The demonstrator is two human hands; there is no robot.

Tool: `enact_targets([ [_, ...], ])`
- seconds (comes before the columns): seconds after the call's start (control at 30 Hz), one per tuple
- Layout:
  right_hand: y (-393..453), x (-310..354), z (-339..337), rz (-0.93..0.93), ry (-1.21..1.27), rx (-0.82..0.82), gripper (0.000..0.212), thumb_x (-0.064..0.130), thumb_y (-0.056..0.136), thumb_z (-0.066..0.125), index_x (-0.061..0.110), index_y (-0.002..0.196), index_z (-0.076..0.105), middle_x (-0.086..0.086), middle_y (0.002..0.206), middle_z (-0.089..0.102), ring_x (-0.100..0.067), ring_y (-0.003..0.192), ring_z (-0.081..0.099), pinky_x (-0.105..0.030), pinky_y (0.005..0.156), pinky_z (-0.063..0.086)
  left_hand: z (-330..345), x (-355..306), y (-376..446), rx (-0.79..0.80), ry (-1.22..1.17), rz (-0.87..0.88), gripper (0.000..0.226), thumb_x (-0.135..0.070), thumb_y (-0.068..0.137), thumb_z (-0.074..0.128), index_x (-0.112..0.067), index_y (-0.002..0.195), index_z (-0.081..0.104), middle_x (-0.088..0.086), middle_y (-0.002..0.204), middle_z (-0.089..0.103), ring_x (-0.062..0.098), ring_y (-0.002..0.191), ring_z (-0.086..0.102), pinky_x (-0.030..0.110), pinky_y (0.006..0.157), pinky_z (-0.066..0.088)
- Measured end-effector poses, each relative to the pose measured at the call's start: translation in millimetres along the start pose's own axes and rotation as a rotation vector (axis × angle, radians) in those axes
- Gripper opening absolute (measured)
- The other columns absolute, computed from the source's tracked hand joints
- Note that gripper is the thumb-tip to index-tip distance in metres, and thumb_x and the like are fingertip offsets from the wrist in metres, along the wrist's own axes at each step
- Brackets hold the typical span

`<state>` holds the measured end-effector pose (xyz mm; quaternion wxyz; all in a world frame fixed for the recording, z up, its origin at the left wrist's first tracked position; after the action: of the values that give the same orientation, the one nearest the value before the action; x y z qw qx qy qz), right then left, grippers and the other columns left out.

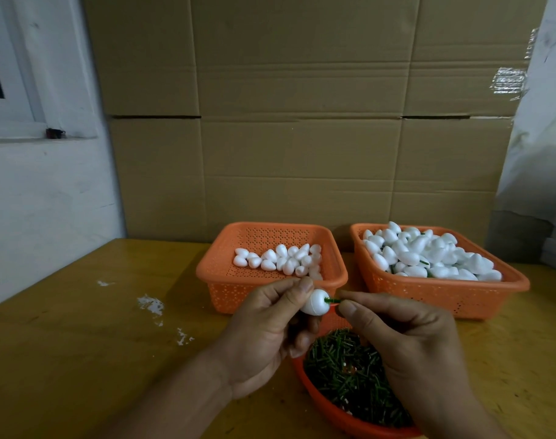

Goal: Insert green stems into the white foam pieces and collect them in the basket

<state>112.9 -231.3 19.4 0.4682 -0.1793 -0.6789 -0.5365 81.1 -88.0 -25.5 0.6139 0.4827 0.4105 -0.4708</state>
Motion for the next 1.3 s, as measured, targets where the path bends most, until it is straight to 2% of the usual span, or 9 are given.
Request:
enact_targets([
  [0.47,-2.3,3.8,4.4,-0.118,-0.098,0.036,0.018,0.020,0.074,0.076,0.032,0.087,0.082,0.007,0.083,0.078,-0.011,0.079,0.075,-0.017,0.068,0.056,1.4,-2.5,-1.5,-0.018,0.029,0.033,0.032,-0.046,0.085,0.064,-0.016,0.090,0.074,0.003,0.067,0.055,0.010,0.052,0.046,0.021,0.047,0.034],
  [0.67,-6.9,2.8,4.1,-0.157,-0.220,0.026,0.017,0.025,0.078,0.077,0.037,0.089,0.080,0.007,0.081,0.077,-0.015,0.072,0.073,-0.034,0.062,0.058,-0.7,-4.6,-1.3,-0.064,0.092,0.081,0.035,-0.046,0.085,0.064,-0.012,0.090,0.074,0.001,0.060,0.053,0.010,0.049,0.045,0.021,0.045,0.034],
  [0.73,-8.4,3.8,3.6,-0.180,-0.319,0.015,0.012,0.031,0.078,0.076,0.037,0.087,0.079,0.009,0.075,0.075,-0.014,0.063,0.069,-0.030,0.054,0.055,-2.9,-5.6,-1.3,-0.089,0.133,0.102,0.036,-0.046,0.085,0.065,-0.012,0.088,0.074,0.001,0.059,0.053,0.010,0.048,0.045,0.020,0.045,0.034],
  [0.8,-9.4,1.4,3.6,-0.188,-0.412,0.013,0.010,0.026,0.078,0.079,0.035,0.082,0.078,0.011,0.069,0.072,-0.012,0.055,0.065,-0.022,0.048,0.049,-4.9,-7.5,-1.2,-0.100,0.155,0.123,0.037,-0.048,0.085,0.068,-0.012,0.087,0.075,0.003,0.060,0.053,0.010,0.049,0.044,0.019,0.045,0.034],
  [0.9,-9.0,-7.1,3.1,-0.158,-0.471,0.020,0.014,0.020,0.079,0.079,0.033,0.078,0.076,0.012,0.065,0.069,-0.010,0.053,0.063,-0.015,0.048,0.044,-5.1,-10.7,-0.8,-0.080,0.162,0.150,0.034,-0.046,0.082,0.078,-0.014,0.092,0.077,0.004,0.064,0.054,0.008,0.051,0.047,0.018,0.047,0.037],
  [1.07,-7.7,-11.7,2.3,-0.141,-0.456,0.034,0.004,0.032,0.081,0.075,0.036,0.081,0.076,0.011,0.065,0.070,-0.011,0.052,0.062,-0.020,0.046,0.046,2.2,-13.4,-1.2,0.004,0.157,0.183,0.023,-0.021,0.083,0.077,-0.015,0.105,0.077,0.002,0.069,0.057,0.007,0.057,0.048,0.021,0.053,0.041],
  [1.13,-8.1,-10.2,3.0,-0.156,-0.419,0.037,0.005,0.037,0.082,0.073,0.038,0.085,0.077,0.010,0.064,0.070,-0.009,0.049,0.060,-0.022,0.044,0.045,2.8,-15.6,-1.7,0.006,0.161,0.200,0.025,-0.024,0.082,0.078,-0.016,0.106,0.076,0.000,0.068,0.057,0.006,0.056,0.047,0.020,0.053,0.040],
  [1.23,-9.4,-10.3,5.4,-0.156,-0.371,0.052,0.011,0.041,0.082,0.070,0.044,0.090,0.077,0.007,0.066,0.072,-0.013,0.051,0.062,-0.034,0.045,0.050,1.9,-18.0,-2.4,-0.015,0.164,0.218,0.029,-0.031,0.079,0.078,-0.018,0.105,0.076,-0.005,0.062,0.055,0.006,0.054,0.045,0.020,0.051,0.039],
  [1.3,-10.3,-9.0,6.3,-0.160,-0.354,0.056,0.011,0.040,0.083,0.070,0.044,0.090,0.077,0.007,0.069,0.074,-0.014,0.054,0.065,-0.037,0.047,0.053,0.6,-18.4,-2.9,-0.039,0.168,0.224,0.031,-0.034,0.078,0.078,-0.019,0.105,0.077,-0.004,0.059,0.053,0.007,0.053,0.045,0.020,0.051,0.039],
])
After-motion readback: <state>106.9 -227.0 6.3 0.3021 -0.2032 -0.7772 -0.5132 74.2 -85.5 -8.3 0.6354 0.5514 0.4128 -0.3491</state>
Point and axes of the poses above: each hand's wrist, its own y-axis towards the middle knuckle, its own z-axis out of the palm, x = y × z, the point moved 10 cm from there along y, towards the middle knuckle
